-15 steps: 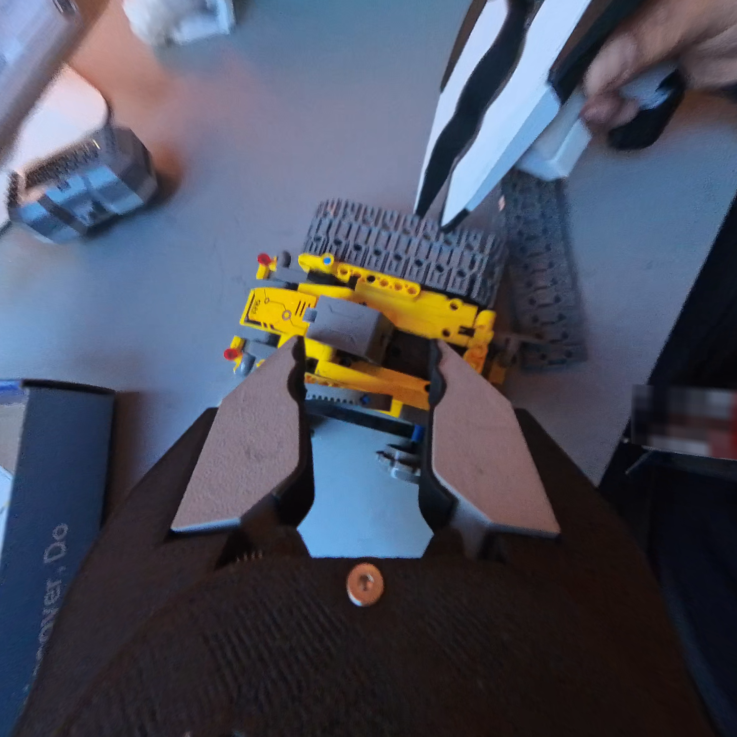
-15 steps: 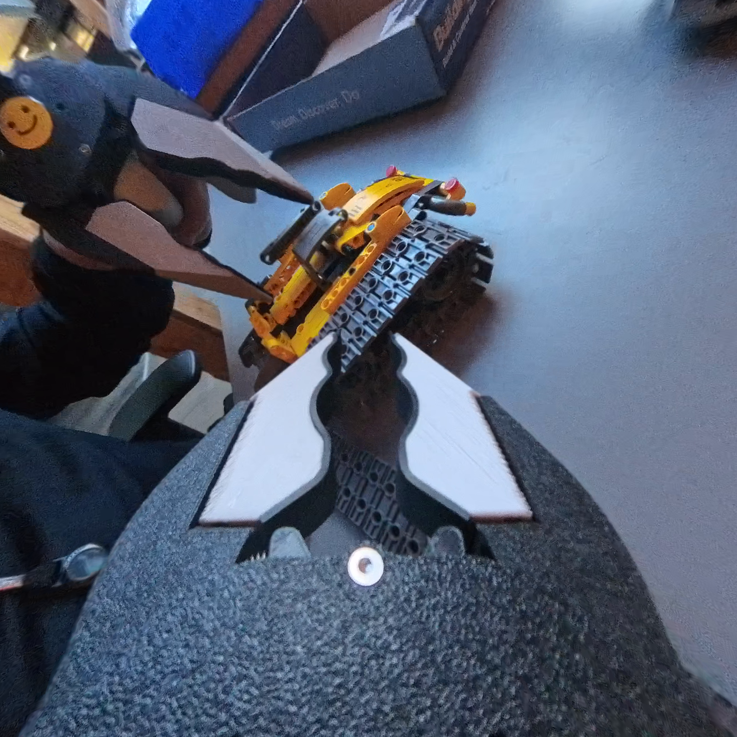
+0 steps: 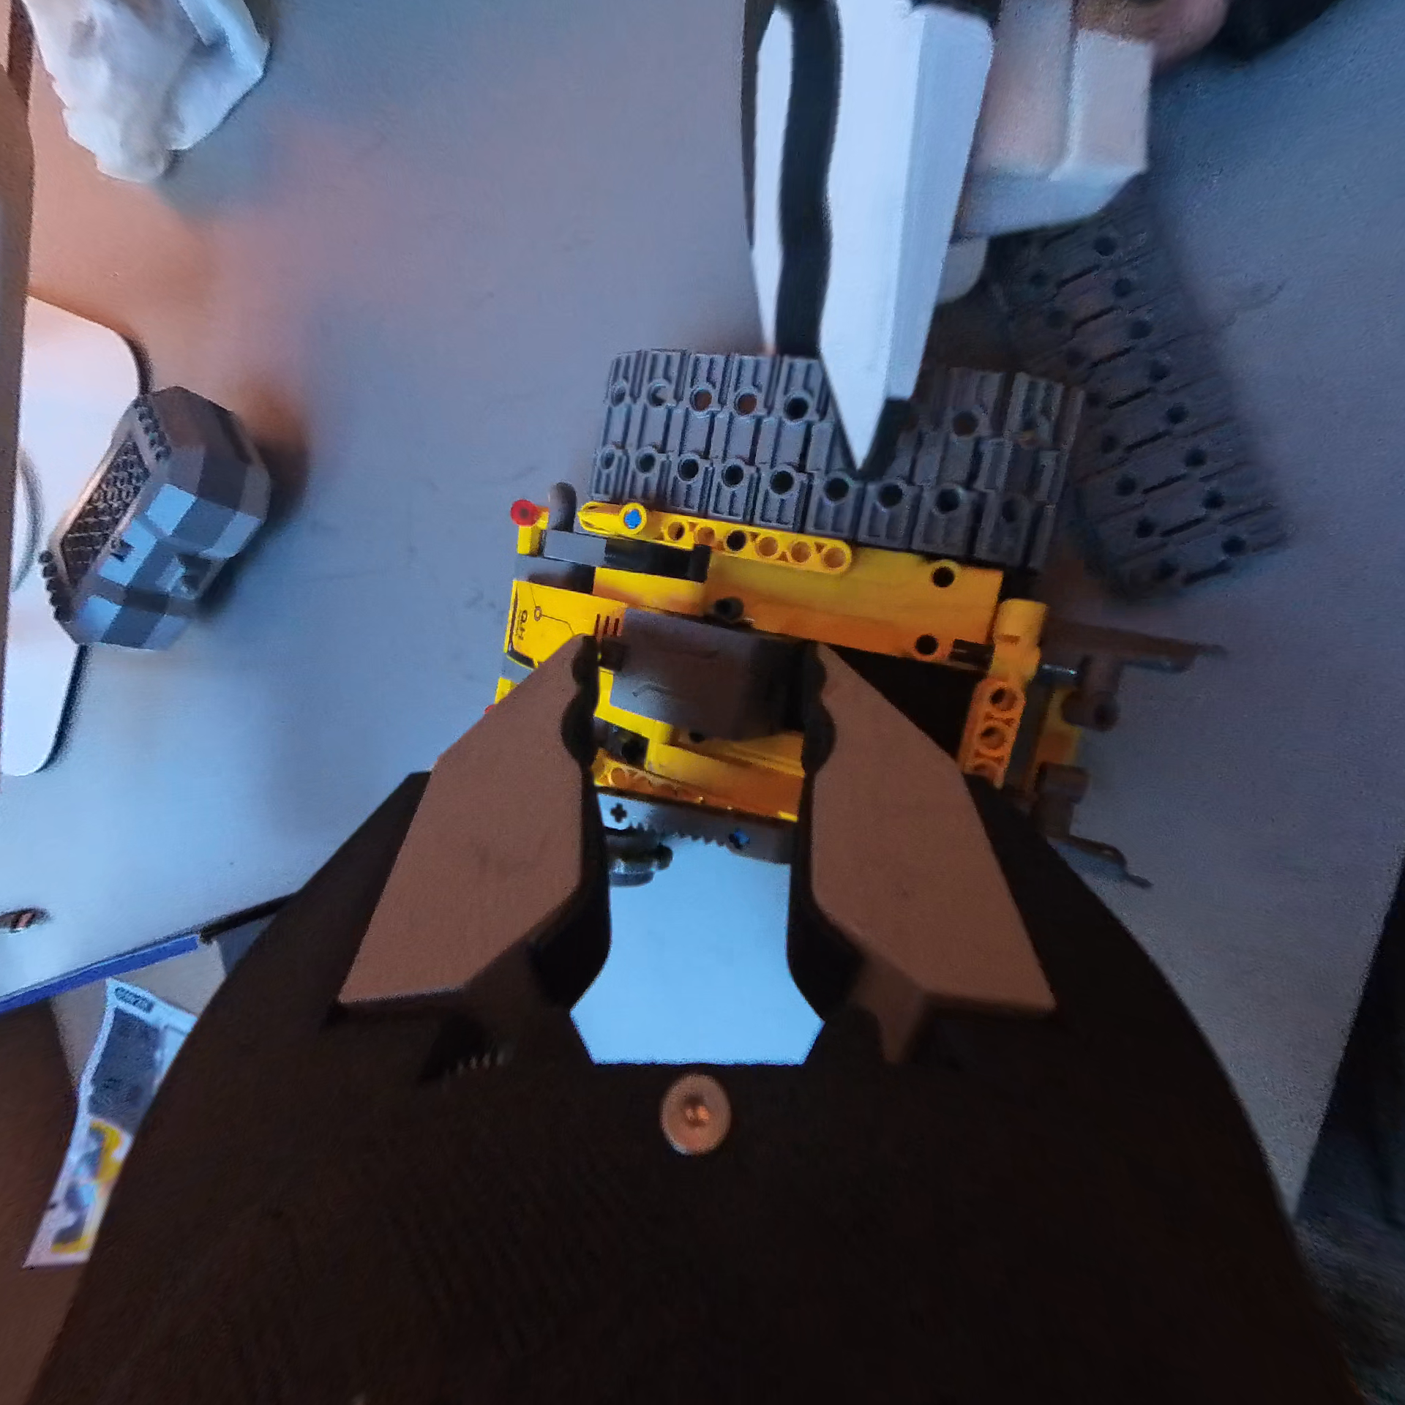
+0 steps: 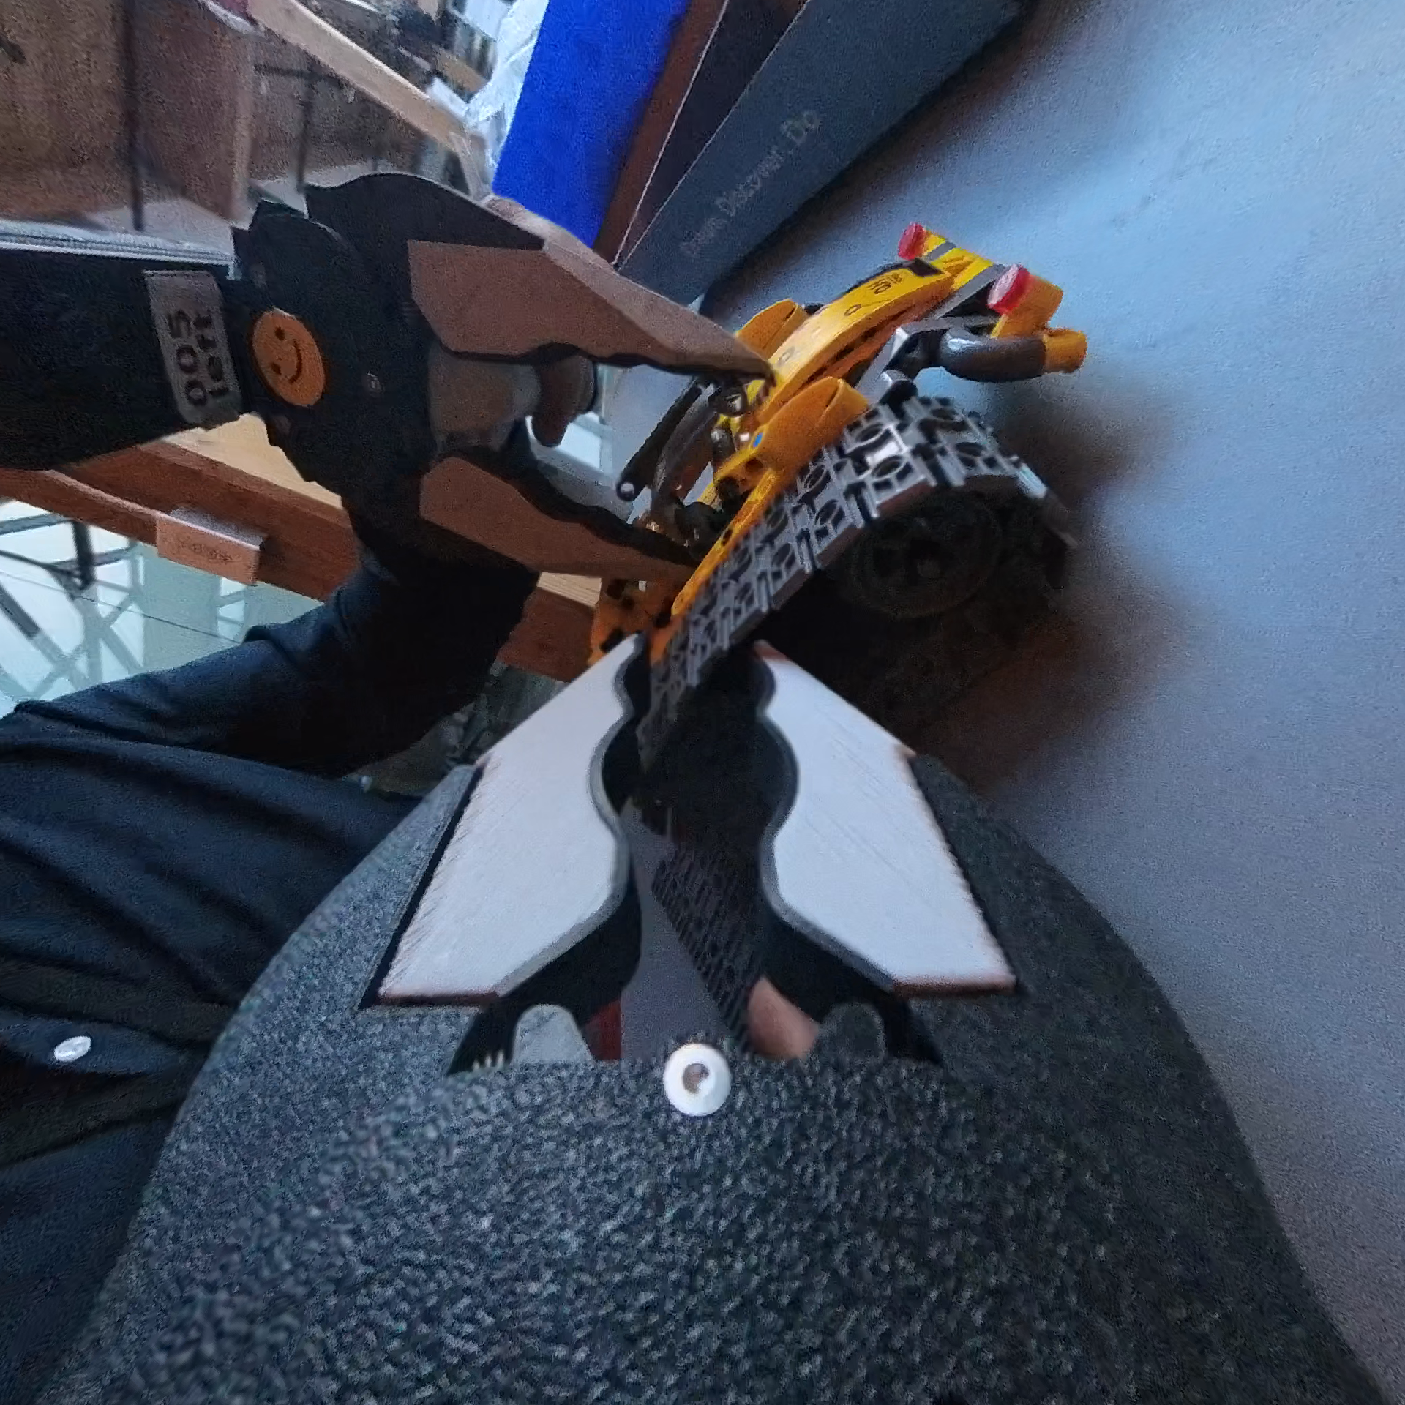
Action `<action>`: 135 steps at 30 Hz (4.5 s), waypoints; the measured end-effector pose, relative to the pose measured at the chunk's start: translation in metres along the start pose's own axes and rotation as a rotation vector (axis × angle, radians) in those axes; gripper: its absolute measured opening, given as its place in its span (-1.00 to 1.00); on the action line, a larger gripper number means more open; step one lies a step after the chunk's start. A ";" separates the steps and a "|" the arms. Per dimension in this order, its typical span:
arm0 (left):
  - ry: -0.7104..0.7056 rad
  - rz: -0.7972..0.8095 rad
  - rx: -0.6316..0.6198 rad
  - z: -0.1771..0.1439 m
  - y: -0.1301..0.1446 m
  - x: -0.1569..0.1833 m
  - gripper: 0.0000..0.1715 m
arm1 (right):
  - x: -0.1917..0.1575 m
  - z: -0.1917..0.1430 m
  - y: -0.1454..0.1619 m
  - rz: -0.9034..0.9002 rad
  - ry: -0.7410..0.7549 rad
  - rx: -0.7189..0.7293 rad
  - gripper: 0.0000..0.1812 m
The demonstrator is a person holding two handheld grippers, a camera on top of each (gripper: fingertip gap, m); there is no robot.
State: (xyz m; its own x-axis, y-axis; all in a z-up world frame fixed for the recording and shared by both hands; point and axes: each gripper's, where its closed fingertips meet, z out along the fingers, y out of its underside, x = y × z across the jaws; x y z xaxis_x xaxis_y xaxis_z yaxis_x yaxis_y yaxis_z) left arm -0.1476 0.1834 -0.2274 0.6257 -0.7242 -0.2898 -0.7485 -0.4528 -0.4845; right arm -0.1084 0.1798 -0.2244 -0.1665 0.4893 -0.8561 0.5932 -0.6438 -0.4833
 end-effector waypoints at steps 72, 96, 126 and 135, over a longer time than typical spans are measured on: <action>-0.200 -0.375 0.187 -0.064 0.080 -0.023 -0.57 | 0.043 -0.196 0.010 -0.536 1.133 0.020 -0.68; -0.056 -0.594 0.387 -0.061 0.073 0.019 -0.36 | 0.037 -0.111 -0.018 -0.579 0.952 -0.001 -0.74; -0.225 0.807 -0.165 -0.033 0.075 -0.044 -0.89 | -0.018 0.083 0.007 -1.161 0.528 -0.394 -0.70; -0.278 0.281 0.068 -0.044 0.030 0.003 -0.91 | -0.004 0.023 0.010 -1.018 0.734 -0.425 -0.68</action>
State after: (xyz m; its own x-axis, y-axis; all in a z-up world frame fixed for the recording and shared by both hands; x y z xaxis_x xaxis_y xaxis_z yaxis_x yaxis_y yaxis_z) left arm -0.1774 0.1444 -0.2062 0.4411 -0.6422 -0.6269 -0.8886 -0.2147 -0.4053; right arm -0.1200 0.1578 -0.2303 -0.2991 0.9297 0.2149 0.6792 0.3656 -0.6364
